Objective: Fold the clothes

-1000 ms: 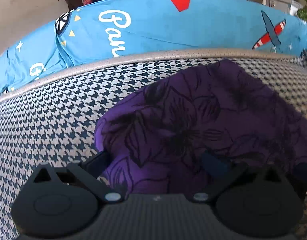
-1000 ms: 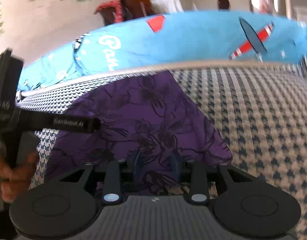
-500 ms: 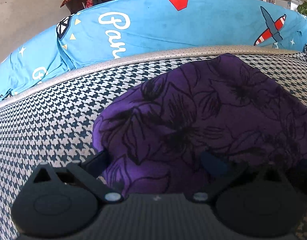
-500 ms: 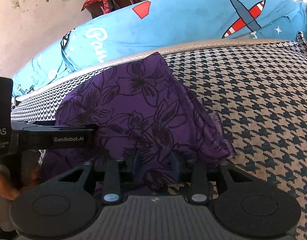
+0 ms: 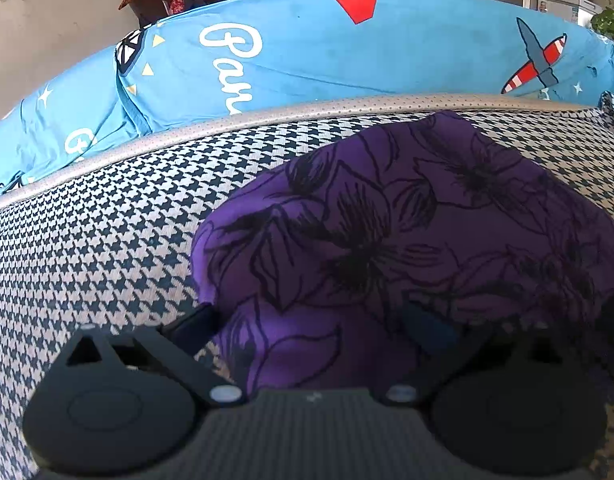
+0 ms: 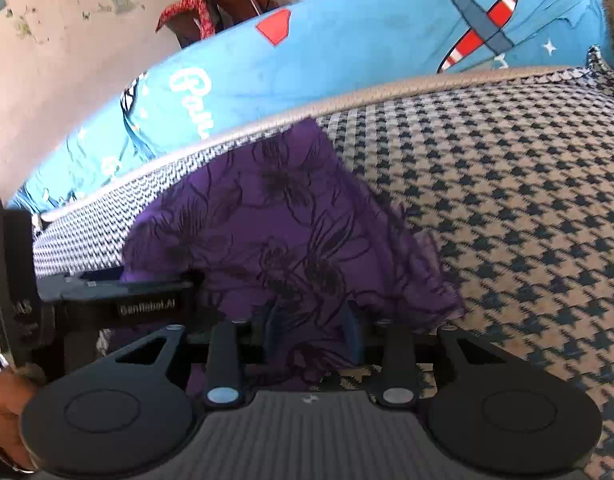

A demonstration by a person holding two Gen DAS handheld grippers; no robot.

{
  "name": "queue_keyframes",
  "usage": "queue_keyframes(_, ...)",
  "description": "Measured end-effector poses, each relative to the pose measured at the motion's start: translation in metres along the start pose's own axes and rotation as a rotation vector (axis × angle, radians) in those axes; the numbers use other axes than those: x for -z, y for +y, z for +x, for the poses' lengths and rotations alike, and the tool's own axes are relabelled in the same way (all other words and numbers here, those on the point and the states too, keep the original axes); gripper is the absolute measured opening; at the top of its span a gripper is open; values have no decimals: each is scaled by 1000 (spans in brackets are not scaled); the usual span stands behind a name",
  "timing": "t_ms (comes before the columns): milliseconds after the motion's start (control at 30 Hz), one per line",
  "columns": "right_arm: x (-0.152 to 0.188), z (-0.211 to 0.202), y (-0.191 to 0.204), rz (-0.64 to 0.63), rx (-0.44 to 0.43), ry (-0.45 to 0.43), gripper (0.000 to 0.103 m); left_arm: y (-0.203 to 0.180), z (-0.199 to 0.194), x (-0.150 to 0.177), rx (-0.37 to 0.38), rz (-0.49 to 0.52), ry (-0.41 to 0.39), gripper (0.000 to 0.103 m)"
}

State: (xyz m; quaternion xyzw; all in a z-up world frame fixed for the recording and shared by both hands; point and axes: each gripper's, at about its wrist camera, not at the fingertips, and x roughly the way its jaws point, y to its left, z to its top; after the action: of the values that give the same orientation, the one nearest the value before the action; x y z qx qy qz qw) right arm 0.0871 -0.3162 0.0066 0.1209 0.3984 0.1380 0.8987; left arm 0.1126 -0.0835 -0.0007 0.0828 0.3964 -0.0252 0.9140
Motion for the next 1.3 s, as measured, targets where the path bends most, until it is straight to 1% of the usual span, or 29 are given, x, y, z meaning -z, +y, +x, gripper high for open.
queue_keyframes(33, -1, -5, -3, 9, -1, -11, 41, 1, -2, 0, 2, 3, 1, 103)
queue_keyframes(200, -1, -29, -18, 41, 13, -42, 43, 11, -19, 4, -2, 8, -8, 103)
queue_keyframes(333, 4, -40, -30, 65, 35, -39, 53, 32, -29, 9, 19, -28, -2, 103)
queue_keyframes(433, 6, -43, -40, 85, 27, -36, 58, 53, -31, 12, 58, -86, 17, 103)
queue_keyframes(533, 9, -44, -51, 130, 0, -24, 63, 70, -25, 15, 132, -140, 54, 103)
queue_keyframes(700, 10, -35, -67, 230, -70, 15, 65, 93, -10, 20, 233, -239, 106, 103)
queue_keyframes(767, 10, -28, -69, 260, -80, 35, 65, 100, -5, 21, 268, -276, 118, 103)
queue_keyframes(900, 7, -13, -69, 306, -103, 65, 65, 105, 4, 20, 300, -294, 132, 103)
queue_keyframes(1033, 6, 0, -66, 319, -118, 78, 65, 113, 15, 20, 340, -336, 153, 103)
queue_keyframes(1233, 2, 9, -63, 311, -149, 73, 70, 124, 35, 18, 420, -415, 184, 103)
queue_keyframes(1300, 2, 13, -63, 316, -161, 72, 70, 122, 40, 14, 435, -421, 185, 103)
